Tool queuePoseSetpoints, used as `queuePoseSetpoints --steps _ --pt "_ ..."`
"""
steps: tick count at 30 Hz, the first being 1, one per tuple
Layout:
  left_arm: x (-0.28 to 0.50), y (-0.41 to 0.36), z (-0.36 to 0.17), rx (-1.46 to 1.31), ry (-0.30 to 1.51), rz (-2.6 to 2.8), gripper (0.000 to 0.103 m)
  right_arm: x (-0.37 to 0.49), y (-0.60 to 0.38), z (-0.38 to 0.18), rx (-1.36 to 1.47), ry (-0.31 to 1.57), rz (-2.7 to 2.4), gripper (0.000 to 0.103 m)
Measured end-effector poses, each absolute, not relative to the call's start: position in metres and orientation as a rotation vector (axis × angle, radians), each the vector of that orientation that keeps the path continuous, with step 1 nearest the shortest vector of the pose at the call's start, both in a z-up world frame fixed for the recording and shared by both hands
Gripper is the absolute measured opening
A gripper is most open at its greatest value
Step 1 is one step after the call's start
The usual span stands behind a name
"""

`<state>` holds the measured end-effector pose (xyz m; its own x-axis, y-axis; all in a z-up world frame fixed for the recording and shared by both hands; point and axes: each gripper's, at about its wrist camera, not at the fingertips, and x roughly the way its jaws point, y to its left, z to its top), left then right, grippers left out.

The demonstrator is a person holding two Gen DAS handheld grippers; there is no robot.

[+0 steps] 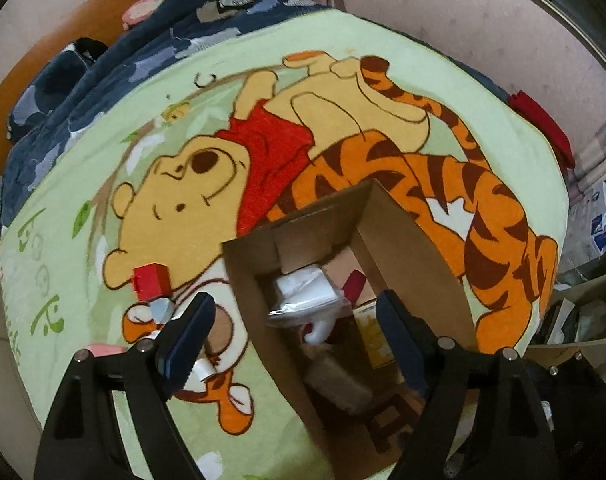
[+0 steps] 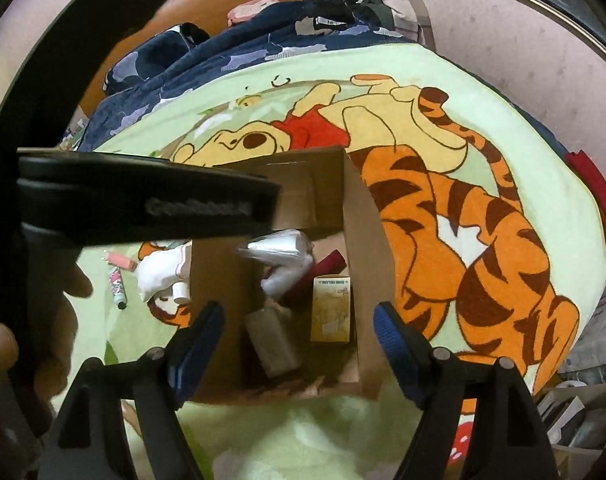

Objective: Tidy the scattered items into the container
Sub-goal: 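Lower the bag and swab container into the box and open both tools, then grasp the rose-print hand cream tube with left tool while right grasps white cream tube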

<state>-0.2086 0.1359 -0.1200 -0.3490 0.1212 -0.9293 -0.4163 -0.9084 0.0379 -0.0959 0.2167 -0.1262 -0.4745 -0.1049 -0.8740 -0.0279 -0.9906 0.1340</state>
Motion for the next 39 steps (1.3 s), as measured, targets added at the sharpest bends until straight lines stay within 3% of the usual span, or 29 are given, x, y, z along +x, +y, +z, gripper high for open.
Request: queuePoseSetpoints --steps 8,22,39 --pt "-0.168 0.076 -0.092 -1.57 0.284 2.436 0.084 -0.068 0.19 -0.1 1.512 -0.118 -2.627 0.079" --pt "-0.059 -0.063 -0.105 -1.816 0.045 2.63 0.084 -0.017 0.076 -0.089 1.369 0.107 -2.392 0.079" --pt "-0.018 -0.117 -0.114 -1.913 -0.087 2.713 0.084 0.006 0.039 -0.098 1.36 0.172 -2.309 0.079"
